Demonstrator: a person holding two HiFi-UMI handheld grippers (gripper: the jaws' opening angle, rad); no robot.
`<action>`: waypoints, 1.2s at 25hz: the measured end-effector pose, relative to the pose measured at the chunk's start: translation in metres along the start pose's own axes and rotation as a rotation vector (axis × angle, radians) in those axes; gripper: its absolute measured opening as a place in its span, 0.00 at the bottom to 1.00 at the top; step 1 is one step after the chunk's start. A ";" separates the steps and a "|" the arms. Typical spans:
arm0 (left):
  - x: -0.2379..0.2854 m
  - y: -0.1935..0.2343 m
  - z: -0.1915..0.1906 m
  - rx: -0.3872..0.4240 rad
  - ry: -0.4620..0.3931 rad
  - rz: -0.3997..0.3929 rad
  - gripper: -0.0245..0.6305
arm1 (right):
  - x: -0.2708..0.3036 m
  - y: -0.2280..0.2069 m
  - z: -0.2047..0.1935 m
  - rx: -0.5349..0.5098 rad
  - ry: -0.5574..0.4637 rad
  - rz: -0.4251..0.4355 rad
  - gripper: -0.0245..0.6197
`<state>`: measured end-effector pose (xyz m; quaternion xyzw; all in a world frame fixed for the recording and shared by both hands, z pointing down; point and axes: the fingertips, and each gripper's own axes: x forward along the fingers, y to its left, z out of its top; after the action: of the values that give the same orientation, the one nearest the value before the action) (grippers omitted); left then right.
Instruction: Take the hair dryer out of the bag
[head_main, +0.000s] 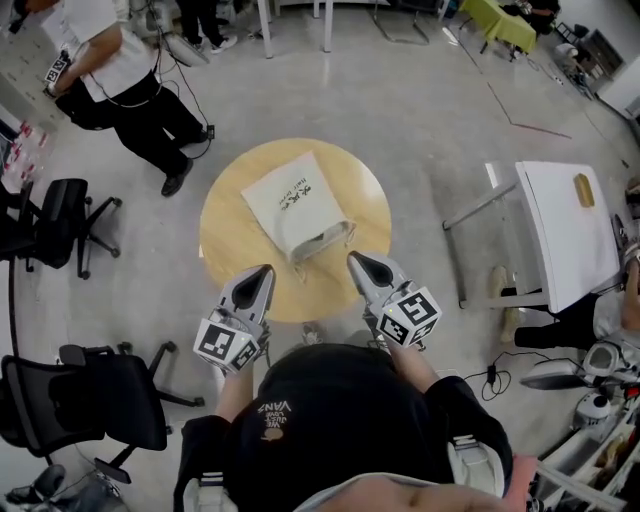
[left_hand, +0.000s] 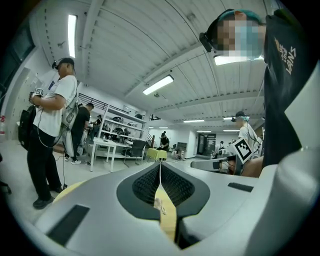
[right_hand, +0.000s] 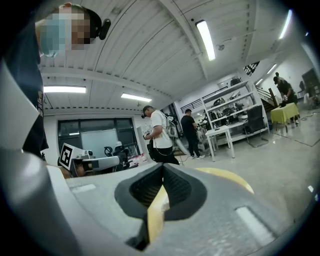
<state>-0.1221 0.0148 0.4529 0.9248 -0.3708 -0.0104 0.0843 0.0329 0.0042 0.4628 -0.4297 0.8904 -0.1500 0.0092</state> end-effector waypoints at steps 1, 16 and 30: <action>0.001 0.003 -0.001 0.001 0.002 -0.013 0.04 | 0.002 0.001 -0.001 0.000 0.002 -0.009 0.04; 0.042 0.023 -0.044 0.009 0.114 -0.075 0.04 | 0.014 -0.016 -0.016 0.009 0.040 -0.068 0.04; 0.080 0.042 -0.093 0.129 0.268 -0.003 0.05 | 0.039 -0.044 -0.015 -0.001 0.079 0.001 0.04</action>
<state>-0.0853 -0.0561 0.5544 0.9220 -0.3548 0.1366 0.0734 0.0393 -0.0478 0.4939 -0.4232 0.8902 -0.1666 -0.0262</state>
